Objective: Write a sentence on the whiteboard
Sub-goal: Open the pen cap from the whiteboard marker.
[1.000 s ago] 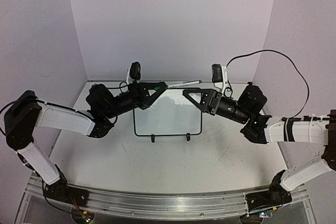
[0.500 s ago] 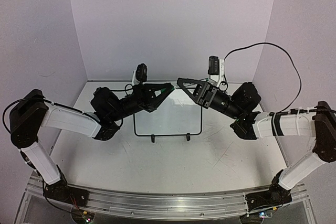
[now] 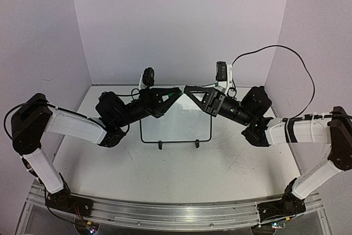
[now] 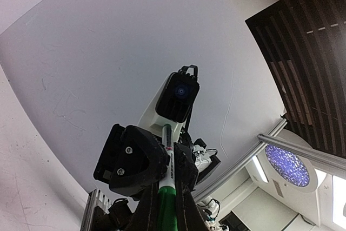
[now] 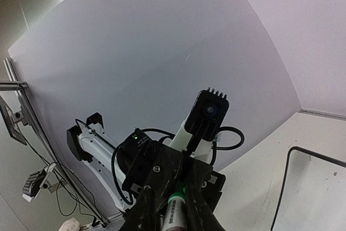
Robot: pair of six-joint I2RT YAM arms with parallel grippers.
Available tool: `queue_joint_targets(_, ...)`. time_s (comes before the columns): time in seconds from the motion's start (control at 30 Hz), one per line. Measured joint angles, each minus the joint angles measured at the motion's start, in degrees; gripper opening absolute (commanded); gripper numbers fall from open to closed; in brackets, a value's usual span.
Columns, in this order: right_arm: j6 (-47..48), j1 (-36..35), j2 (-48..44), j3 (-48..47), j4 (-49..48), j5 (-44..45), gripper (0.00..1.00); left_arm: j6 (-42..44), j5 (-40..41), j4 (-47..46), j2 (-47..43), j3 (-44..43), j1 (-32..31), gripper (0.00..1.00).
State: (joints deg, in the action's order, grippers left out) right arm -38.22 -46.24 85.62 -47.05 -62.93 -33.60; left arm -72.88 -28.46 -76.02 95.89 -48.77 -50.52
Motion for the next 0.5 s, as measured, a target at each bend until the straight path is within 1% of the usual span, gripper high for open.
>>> queue_joint_targets(0.07,0.5,0.1,-0.1,-0.1,0.6,0.1,0.09,-0.2,0.0,0.0,0.0,0.0,0.0,0.0)
queue_joint_targets(0.17,1.0,0.1,-0.3,-0.1,1.3,0.6,0.06,-0.5,-0.1,0.0,0.0,0.0,0.0,0.0)
queue_joint_targets(0.23,1.1,0.1,-0.3,-0.1,1.4,0.8,0.0,-0.6,0.0,0.1,0.0,0.0,0.0,0.0)
queue_joint_targets(0.5,0.6,0.1,-0.4,-0.2,2.3,1.0,0.0,-1.0,0.1,0.1,0.0,0.5,0.3,0.0)
